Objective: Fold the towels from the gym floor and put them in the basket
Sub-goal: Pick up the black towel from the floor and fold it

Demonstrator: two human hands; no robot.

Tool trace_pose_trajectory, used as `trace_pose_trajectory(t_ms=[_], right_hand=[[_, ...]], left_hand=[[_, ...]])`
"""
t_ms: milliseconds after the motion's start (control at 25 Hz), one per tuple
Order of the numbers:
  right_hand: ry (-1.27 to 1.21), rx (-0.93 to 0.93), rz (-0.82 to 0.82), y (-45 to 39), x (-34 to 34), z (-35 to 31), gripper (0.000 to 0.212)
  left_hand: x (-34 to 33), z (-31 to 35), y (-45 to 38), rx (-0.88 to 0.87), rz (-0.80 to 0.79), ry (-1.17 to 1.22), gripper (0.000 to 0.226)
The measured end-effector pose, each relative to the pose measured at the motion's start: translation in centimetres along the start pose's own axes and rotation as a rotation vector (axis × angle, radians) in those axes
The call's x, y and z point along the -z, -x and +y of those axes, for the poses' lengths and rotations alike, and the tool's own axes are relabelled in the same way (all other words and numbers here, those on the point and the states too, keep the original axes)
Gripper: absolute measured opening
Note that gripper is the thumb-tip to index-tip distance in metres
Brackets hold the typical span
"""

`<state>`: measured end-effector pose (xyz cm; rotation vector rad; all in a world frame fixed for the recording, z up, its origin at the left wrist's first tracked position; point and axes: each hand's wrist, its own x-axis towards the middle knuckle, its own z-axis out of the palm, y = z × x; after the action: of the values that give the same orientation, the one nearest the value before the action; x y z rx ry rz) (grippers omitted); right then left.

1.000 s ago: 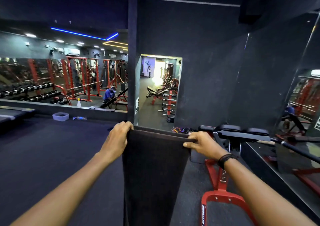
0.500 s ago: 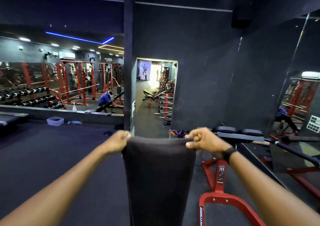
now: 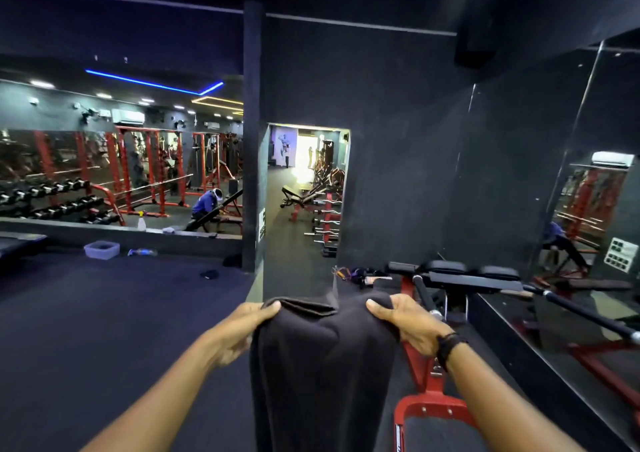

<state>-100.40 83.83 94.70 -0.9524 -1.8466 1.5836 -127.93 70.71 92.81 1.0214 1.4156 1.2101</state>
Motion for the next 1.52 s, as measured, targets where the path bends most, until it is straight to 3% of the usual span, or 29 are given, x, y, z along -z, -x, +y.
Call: trace_pose_trajectory(t_ms=[80, 200, 280, 360, 440, 480, 560, 640, 720, 800, 920, 1000, 1080, 1160, 1240, 1320, 1520], right_hand=[[-0.012, -0.002, 0.001, 0.0, 0.5, -1.6, 0.035], [-0.189, 0.106, -0.055, 0.2, 1.7, -5.3, 0.027], [-0.034, 0.038, -0.112, 1.0, 1.6, -5.3, 0.028], [0.106, -0.085, -0.109, 1.2, 1.4, -2.0, 0.04], [0.055, -0.137, -0.057, 0.9, 0.9, 0.1, 0.048], [-0.003, -0.132, -0.019, 0.8, 0.7, 0.3, 0.038], [-0.152, -0.065, 0.009, 0.7, 0.7, -1.1, 0.029], [-0.305, 0.036, -0.056, 1.0, 1.2, -2.8, 0.029], [-0.229, 0.009, -0.168, 1.5, 1.0, -2.4, 0.037], [-0.07, -0.099, -0.113, 1.8, 0.4, -0.4, 0.056], [-0.213, 0.0, 0.037, 0.9, 0.2, -0.3, 0.028], [-0.218, 0.02, -0.029, 1.1, 0.1, -1.6, 0.021], [-0.033, -0.07, -0.076, 1.2, 0.1, -1.5, 0.02], [-0.052, -0.065, 0.029, 0.8, 0.1, -0.8, 0.025], [-0.245, 0.022, 0.078, 0.4, 0.0, -1.0, 0.026], [-0.265, 0.016, 0.002, 0.7, -0.6, -1.2, 0.025], [-0.275, 0.034, 0.181, 0.3, -0.7, -0.9, 0.037]], left_hand=[[0.1, 1.2, -0.5, 0.059, 0.005, 0.122, 0.043], [0.2, 4.5, -1.1, -0.017, 0.036, 0.344, 0.04], [0.1, 5.2, 0.0, 0.009, -0.049, 0.028, 0.048], [0.5, 2.7, 0.4, 0.084, -0.076, -0.244, 0.036], [0.5, 0.9, 0.5, 0.139, 0.037, -0.105, 0.035], [0.2, 0.8, 0.3, 0.157, 0.097, 0.031, 0.037], [-0.1, 2.0, -0.2, 0.058, 0.16, 0.293, 0.022], [-0.1, 3.5, -0.6, -0.064, 0.118, 0.348, 0.01], [0.5, 3.6, 0.1, -0.007, 0.053, -0.051, 0.02], [1.2, 2.0, 0.3, 0.055, 0.074, -0.256, 0.027], [0.6, 1.8, 0.2, -0.038, 0.187, 0.053, 0.031], [0.4, 2.9, 0.2, -0.076, 0.119, 0.137, 0.033], [0.1, 3.8, 0.6, -0.06, 0.131, 0.01, 0.026], [0.3, 4.0, 0.2, -0.086, 0.287, -0.007, 0.027], [0.7, 4.0, 0.2, -0.12, 0.267, 0.091, 0.062], [1.1, 3.3, -0.2, -0.107, 0.157, 0.019, 0.09], [0.4, 3.1, 0.0, -0.237, 0.248, 0.067, 0.07]])
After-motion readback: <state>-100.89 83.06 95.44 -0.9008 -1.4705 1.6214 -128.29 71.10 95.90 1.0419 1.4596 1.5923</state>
